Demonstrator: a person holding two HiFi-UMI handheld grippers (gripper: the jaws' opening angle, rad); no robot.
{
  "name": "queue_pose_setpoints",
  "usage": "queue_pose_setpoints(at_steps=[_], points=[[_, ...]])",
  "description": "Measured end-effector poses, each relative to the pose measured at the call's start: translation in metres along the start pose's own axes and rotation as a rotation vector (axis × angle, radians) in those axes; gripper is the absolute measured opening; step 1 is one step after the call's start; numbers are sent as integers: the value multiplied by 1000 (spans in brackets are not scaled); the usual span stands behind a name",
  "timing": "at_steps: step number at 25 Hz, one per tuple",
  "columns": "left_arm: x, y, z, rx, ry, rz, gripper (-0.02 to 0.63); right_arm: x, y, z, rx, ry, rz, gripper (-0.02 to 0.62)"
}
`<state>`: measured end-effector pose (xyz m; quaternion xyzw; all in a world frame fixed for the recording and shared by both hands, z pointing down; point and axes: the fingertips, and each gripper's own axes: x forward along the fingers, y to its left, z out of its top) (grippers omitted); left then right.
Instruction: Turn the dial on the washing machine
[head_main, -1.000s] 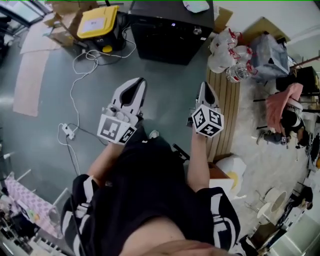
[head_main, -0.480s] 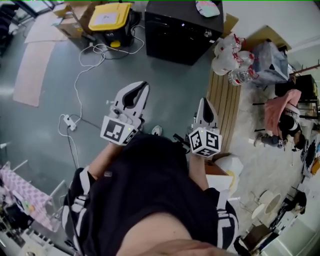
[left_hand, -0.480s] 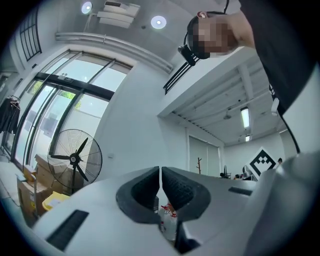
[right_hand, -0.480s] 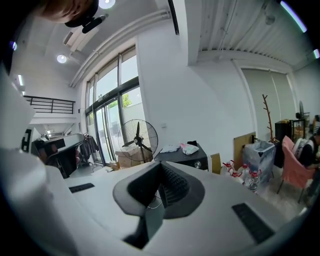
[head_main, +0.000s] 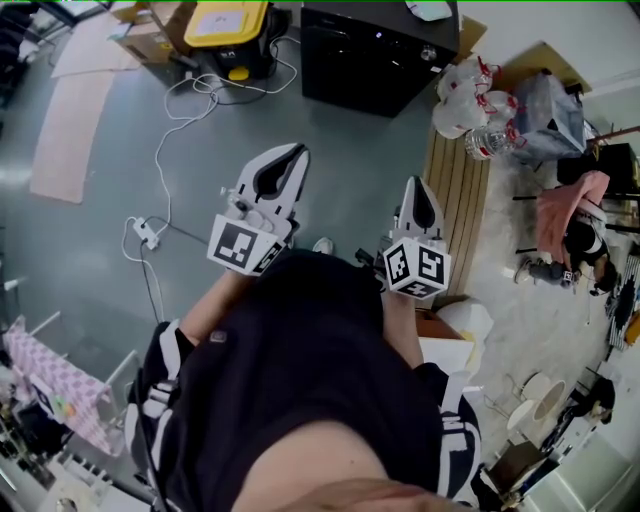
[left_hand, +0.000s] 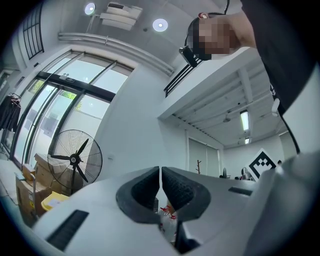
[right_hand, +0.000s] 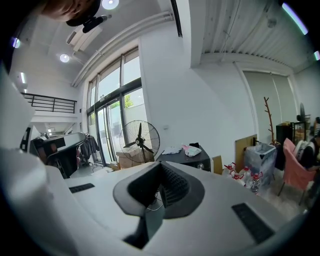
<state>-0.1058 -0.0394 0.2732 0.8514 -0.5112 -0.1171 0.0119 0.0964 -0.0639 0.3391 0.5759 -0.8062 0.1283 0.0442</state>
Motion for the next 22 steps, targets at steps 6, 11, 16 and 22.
queue_pose_setpoints(at_steps=[6,11,16,22], points=[[-4,3,-2,-4,3,1,34,-1,2,-2,-9,5,-6,25],[-4,-1,-6,-4,13,-10,34,-3,2,-4,-8,8,-7,25],[-2,1,-4,-6,11,-11,34,-1,4,-3,-16,9,-6,25],[-4,2,-6,-10,10,-15,35,-1,5,-4,-16,5,-12,25]])
